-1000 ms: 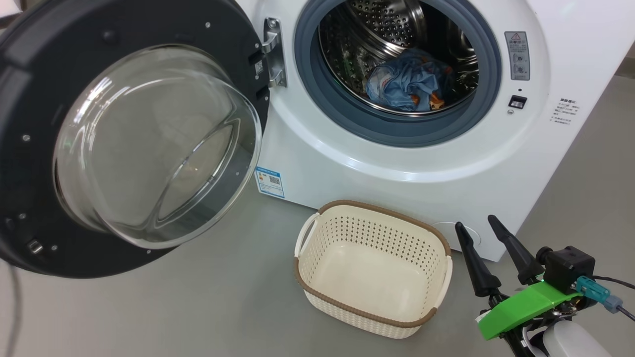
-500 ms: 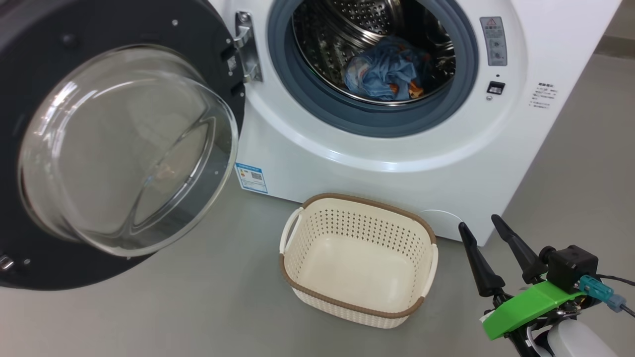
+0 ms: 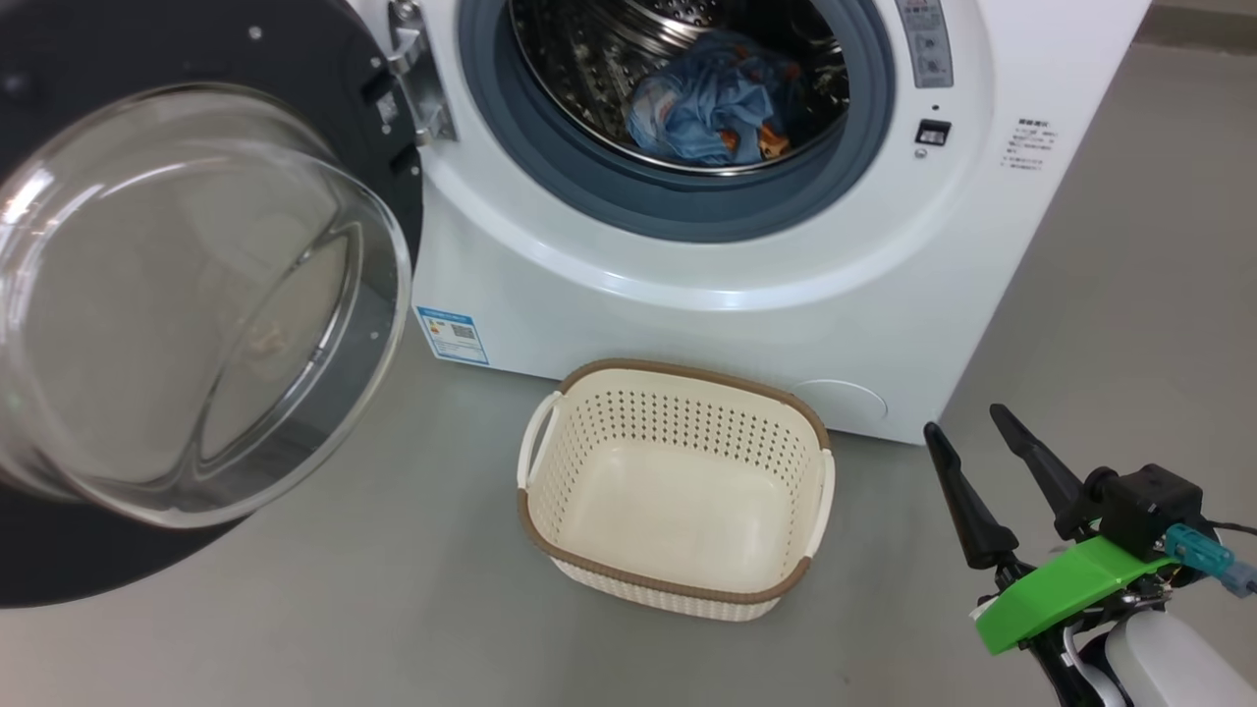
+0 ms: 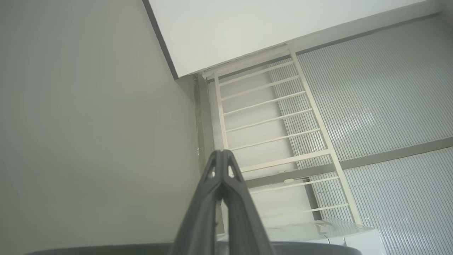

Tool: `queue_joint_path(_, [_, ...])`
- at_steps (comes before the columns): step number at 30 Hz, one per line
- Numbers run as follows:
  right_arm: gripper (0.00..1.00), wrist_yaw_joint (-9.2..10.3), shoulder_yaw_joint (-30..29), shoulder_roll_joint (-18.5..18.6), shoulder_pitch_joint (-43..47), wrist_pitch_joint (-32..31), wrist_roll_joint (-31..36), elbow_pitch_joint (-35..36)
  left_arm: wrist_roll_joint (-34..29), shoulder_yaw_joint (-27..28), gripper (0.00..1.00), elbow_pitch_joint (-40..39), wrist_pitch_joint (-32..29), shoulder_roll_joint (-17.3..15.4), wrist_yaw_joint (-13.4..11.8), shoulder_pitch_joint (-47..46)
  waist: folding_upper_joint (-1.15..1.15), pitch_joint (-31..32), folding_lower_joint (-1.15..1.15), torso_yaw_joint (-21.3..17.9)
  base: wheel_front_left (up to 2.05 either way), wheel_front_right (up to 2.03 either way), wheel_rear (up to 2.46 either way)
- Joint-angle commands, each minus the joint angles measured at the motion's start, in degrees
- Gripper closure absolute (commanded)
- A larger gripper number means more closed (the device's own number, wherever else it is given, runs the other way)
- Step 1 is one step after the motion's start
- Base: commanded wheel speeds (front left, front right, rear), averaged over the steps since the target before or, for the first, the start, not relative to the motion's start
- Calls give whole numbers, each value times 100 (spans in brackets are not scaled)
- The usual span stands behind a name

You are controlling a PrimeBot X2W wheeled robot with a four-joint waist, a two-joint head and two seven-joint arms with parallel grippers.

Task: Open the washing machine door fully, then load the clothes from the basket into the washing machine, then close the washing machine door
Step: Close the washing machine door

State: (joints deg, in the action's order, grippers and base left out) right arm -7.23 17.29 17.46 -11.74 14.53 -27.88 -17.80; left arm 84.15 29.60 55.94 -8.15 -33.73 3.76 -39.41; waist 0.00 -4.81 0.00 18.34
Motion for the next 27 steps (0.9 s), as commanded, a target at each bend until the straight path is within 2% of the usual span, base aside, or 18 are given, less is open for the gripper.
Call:
queue_joint_path(1, [0, -25, 114, 105, -190, 47, -24, 116, 54, 103, 100, -75, -68, -463, 43, -167, 0, -55, 0, -57, 0, 0, 0])
queue_joint_path(15, [0, -25, 86, 222, -233, 47, -16, 147, 166, 104, 100, 734, -543, -616, 182, -394, 0, -264, 0, -199, 0, 0, 0])
queue_joint_path(27, [0, -25, 108, 131, -187, 47, -3, 91, -2, -351, 100, 945, -1731, -557, 166, -333, 0, -137, 0, -163, 0, 0, 0])
